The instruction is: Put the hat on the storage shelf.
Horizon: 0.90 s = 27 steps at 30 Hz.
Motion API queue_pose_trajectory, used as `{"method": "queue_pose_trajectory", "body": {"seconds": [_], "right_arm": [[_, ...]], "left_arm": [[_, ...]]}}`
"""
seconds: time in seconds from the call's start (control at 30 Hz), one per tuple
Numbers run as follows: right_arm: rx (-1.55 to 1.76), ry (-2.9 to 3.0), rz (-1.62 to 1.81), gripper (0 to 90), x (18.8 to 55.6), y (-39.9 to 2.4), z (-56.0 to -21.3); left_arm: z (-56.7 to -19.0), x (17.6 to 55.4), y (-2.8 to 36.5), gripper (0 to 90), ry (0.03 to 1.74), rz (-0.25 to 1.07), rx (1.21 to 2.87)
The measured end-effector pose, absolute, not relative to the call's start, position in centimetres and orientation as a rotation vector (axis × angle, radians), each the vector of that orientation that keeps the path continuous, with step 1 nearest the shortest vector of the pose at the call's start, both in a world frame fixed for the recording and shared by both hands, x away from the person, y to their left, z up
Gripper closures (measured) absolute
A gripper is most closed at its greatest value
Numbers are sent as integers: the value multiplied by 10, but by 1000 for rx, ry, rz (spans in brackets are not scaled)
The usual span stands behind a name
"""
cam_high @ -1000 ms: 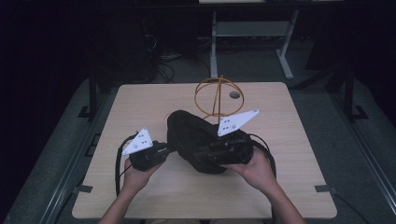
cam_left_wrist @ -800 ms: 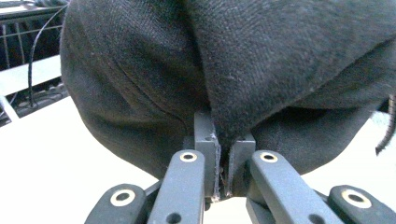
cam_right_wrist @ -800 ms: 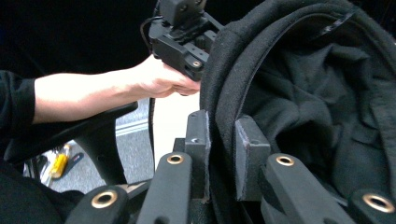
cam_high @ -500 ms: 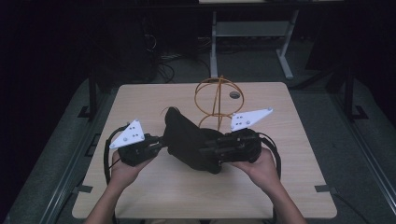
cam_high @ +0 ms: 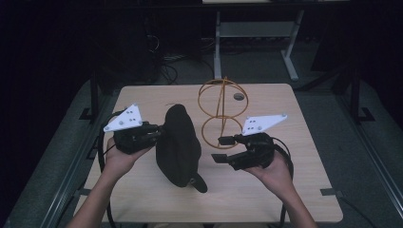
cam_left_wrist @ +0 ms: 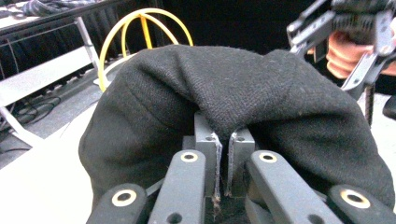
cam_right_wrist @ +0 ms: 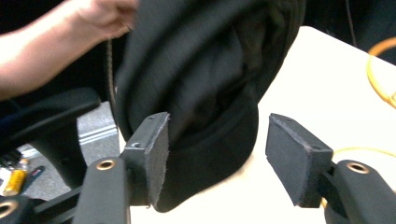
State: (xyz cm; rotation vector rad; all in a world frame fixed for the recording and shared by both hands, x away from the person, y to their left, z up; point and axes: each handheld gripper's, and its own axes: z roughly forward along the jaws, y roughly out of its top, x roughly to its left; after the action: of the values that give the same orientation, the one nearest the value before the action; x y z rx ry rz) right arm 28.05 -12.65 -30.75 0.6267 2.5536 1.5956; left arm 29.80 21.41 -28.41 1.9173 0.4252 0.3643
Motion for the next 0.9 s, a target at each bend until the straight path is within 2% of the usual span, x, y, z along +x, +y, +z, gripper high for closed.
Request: {"method": "queue_pose_trajectory", "body": {"seconds": [0.07, 0.43, 0.9], "right_arm": [[664, 2547, 1554, 345, 281, -135, -318], [786, 2503, 1461, 303, 280, -170, -348], [998, 2427, 1347, 304, 280, -224, -392]], "left_arm": [[-284, 301, 218, 864, 440, 351, 1905], [-283, 317, 219, 864, 496, 309, 1945], [-260, 335, 221, 863, 521, 307, 1947]]}}
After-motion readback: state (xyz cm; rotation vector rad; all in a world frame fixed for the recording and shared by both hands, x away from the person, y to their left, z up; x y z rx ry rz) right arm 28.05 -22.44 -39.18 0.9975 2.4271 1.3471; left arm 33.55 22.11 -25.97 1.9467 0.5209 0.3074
